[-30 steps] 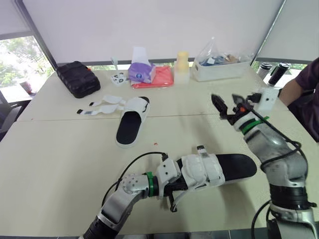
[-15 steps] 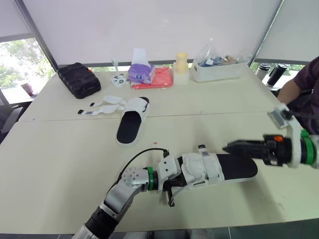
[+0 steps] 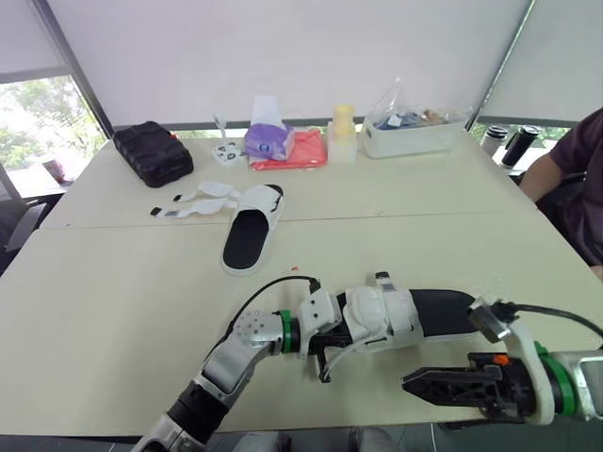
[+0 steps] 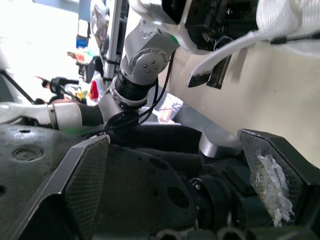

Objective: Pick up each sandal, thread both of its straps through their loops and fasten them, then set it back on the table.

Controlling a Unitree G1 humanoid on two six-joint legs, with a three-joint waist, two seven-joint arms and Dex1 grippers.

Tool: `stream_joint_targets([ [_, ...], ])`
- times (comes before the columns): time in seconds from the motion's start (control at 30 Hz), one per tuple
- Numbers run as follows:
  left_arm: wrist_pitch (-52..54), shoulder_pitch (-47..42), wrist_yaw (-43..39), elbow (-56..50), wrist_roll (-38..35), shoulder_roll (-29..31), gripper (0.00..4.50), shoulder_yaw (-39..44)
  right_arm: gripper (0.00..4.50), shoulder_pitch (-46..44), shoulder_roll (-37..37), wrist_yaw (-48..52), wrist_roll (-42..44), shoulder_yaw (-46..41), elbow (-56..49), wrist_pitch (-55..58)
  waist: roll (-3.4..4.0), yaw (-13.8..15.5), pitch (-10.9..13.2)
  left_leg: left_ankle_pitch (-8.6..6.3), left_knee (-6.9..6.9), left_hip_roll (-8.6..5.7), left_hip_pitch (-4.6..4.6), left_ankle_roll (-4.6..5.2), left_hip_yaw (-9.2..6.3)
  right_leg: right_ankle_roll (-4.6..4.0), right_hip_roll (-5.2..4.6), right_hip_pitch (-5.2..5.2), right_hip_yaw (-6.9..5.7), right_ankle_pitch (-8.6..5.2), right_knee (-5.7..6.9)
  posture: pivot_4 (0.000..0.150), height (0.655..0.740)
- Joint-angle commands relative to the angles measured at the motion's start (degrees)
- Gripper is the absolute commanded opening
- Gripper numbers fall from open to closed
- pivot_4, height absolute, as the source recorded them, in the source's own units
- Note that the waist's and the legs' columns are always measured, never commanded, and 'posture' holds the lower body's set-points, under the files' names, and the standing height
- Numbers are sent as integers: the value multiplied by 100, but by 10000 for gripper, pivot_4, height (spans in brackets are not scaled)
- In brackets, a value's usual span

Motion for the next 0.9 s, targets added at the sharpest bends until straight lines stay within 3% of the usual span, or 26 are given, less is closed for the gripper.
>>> stream_joint_targets([
  [0.03,53,-8,66,501,251,11,0,-78,44558,-264,654,-987,170,608,-533,-942,-2,6,0,0,0,1,4,0,-2,0,1,4,-1,0,0,1500,7400],
  [0.13,-13,-28,66,578,261,-11,0,-75,44558,-670,2306,-3938,170,1619,-1335,-2528,-28,10,-6,1,-1,4,10,-3,-11,2,3,12,-5,0,0,1500,7400],
  [0.27,-76,7,87,609,276,-24,0,-67,44558,-1618,3800,-6546,170,2489,-1960,-3780,-22,-13,-12,3,-2,-9,6,-8,-11,2,-1,4,14,0,1,1500,7400],
  [0.37,-108,28,100,631,299,-39,0,-45,44558,-2132,4445,-7976,170,2966,-2304,-4462,-24,-2,-31,9,-3,-3,11,-19,-14,-2,10,3,14,4,4,1500,7400],
  [0.43,-124,24,106,656,297,-38,0,-14,44558,-2223,4495,-8600,170,3166,-2506,-4796,-24,5,-32,9,-4,-5,17,-17,-23,-2,11,-16,7,3,7,1500,7400],
  [0.6,-199,7,116,761,299,-69,0,7,44558,-2172,4014,-9021,170,3496,-2866,-5321,-17,-12,-38,15,-9,-9,18,-27,-16,-3,12,-15,10,4,11,1500,7400],
  [0.7,-249,-18,127,847,308,-117,0,0,44558,-2146,3784,-8933,170,3570,-2920,-5495,-14,-15,-38,3,-18,-7,65,-5,-16,-5,13,48,9,1,6,1500,7400],
  [0.9,-292,-29,112,899,332,-156,0,10,44558,-1758,3257,-7839,170,3033,-2614,-5128,-9,-7,-42,0,-20,-6,80,0,-17,-10,13,61,9,-17,-2,1500,7400],
])
